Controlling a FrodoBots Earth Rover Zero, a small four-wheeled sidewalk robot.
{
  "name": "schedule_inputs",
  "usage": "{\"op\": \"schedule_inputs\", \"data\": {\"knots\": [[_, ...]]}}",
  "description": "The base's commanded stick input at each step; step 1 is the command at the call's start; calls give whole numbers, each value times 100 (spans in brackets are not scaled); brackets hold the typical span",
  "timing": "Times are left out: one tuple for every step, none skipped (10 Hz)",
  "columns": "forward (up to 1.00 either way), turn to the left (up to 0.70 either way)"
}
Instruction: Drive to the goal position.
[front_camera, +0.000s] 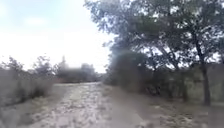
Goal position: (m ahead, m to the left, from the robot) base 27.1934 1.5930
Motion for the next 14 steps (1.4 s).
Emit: {"op": "schedule_inputs", "data": {"knots": [[85, 0], [85, 0], [85, 0], [85, 0], [85, 0], [85, 0], [85, 0], [85, 0], [85, 2], [85, 34], [85, 34], [85, 34], [85, 34], [85, 34]]}}
